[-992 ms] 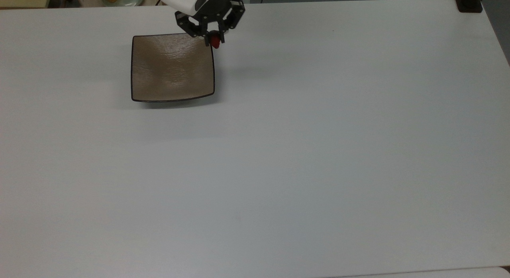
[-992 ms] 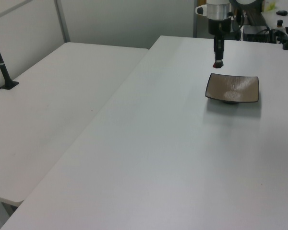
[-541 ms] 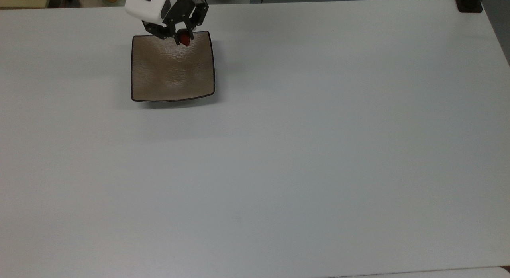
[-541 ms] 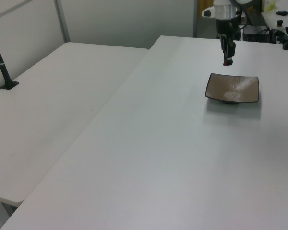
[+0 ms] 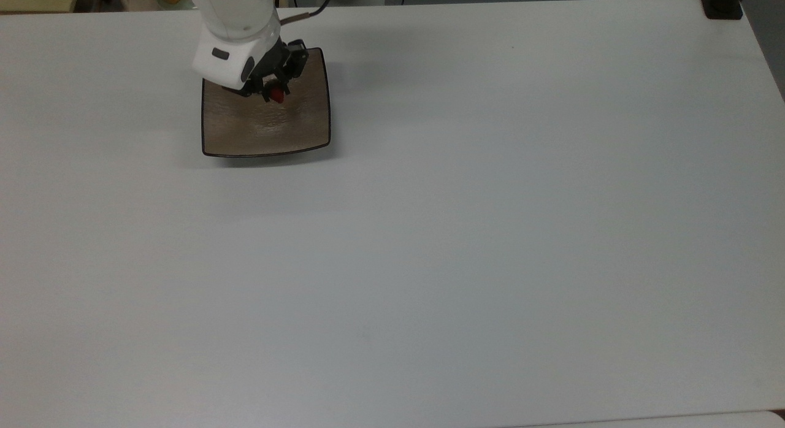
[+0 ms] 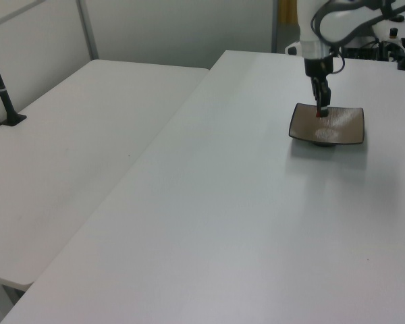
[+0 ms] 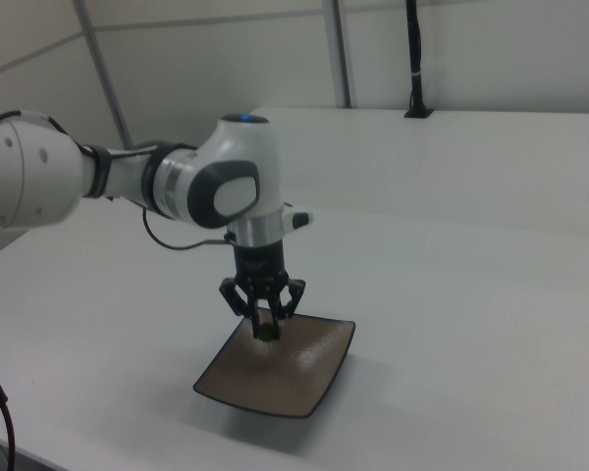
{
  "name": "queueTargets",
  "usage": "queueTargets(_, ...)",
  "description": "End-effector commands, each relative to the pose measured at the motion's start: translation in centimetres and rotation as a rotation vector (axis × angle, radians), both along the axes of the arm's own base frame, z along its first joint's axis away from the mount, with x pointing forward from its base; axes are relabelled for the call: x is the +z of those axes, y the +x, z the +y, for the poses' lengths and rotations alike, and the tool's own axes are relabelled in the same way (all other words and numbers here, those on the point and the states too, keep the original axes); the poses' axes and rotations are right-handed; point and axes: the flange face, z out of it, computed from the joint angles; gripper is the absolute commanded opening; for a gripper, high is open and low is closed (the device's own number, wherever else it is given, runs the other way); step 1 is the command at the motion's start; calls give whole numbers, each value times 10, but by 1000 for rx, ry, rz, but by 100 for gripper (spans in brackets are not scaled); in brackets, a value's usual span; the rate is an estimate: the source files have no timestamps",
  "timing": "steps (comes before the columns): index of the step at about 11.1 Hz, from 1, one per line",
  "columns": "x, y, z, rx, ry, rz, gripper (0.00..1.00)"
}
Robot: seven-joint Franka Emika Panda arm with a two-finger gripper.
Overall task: Strawberries on a ceramic plate
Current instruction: 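Lower the strawberry onto the plate and open the gripper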
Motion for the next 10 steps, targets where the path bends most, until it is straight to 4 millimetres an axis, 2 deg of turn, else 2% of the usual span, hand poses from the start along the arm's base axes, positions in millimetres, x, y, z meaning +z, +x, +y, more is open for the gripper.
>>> queueTargets(1, -24, -6, -15, -16, 10, -54, 19)
queueTargets(4, -42, -9, -15, -15, 8, -37, 20)
queueTargets(5, -46, -8, -15, -15, 8, -31, 26)
queueTargets(7, -55, -8, -15, -17, 7, -17, 29)
queueTargets(8, -54, -7, -15, -19, 7, -26, 52)
queueTargets(9, -54, -7, -15, -20, 8, -22, 70)
queueTargets(10, -48, -7, -16, -24, 8, -26, 95)
